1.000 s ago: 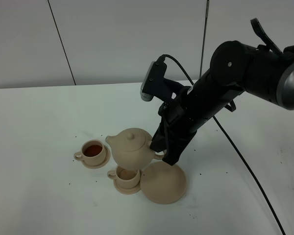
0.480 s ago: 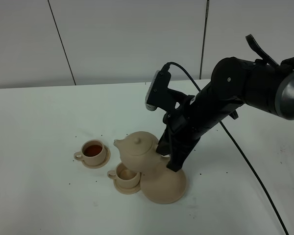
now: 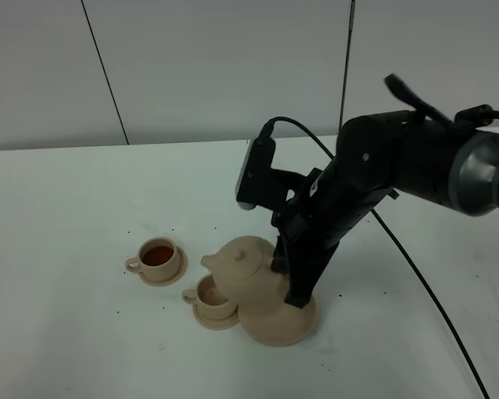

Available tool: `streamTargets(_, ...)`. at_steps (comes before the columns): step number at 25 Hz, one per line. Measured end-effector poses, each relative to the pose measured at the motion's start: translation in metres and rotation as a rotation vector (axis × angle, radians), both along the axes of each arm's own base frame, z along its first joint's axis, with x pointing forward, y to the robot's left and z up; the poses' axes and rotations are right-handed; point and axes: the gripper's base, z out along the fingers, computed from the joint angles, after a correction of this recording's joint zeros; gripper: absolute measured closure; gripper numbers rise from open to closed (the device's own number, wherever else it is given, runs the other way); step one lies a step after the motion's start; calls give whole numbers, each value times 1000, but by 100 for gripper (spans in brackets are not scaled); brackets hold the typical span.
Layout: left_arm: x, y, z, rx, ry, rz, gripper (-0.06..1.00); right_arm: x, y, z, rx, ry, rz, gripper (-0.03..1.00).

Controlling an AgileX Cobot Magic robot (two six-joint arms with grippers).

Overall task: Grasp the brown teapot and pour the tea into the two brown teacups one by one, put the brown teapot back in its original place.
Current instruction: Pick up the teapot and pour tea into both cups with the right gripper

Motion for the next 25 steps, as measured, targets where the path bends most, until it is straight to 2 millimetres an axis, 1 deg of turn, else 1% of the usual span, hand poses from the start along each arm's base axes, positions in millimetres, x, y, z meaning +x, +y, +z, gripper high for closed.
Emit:
streamTargets(7,0,0,0,0,0,0,70,-6,6,0,-41,-17,21,87)
streamTargets(15,0,0,0,0,0,0,70,-2,6,16,-86,-45,56,87)
streamTargets(25,0,0,0,0,0,0,70,-4,5,15,-146,-66,90,87)
